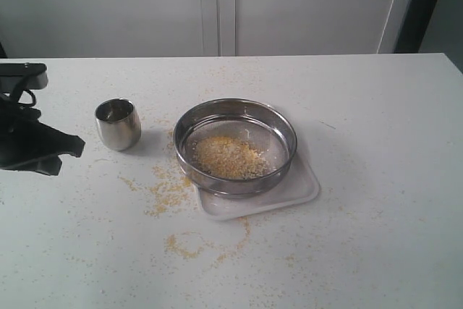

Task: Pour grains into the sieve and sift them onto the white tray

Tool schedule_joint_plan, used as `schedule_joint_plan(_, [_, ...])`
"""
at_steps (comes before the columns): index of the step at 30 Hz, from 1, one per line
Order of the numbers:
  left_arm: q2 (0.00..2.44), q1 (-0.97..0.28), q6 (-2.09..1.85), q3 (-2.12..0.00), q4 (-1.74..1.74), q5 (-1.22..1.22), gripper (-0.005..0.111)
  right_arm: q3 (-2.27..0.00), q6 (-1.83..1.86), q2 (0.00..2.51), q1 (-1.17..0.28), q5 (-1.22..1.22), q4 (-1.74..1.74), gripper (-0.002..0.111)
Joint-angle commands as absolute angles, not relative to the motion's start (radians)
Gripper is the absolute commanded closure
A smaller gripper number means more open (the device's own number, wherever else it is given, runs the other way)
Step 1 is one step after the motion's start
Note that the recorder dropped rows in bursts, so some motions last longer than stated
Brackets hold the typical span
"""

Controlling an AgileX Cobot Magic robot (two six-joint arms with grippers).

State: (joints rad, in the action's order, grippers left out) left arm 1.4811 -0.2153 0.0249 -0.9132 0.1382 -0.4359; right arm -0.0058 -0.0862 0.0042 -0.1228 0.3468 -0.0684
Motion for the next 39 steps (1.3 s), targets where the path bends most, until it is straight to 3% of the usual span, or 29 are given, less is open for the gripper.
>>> schedule_joint_plan(1, [1.47,-0.137,0.021,-0.91,0.209,-0.475,0.107,0.0,-0.083,0.0,-0.121,0.339,-0.074,0.108])
schedule_joint_plan(23, [1.371,-0.101,0.021,-0.9,0.249,-0.507,0.107,0.0,-0.083,0.0,-0.121,0.339,-0.074,0.108])
schedule_joint_plan(39, [1.134,-0.103,0.0,-0.773,0.254,-0.462,0.107,0.0,-0.083,0.0,-0.121,0.339,-0.074,0.108])
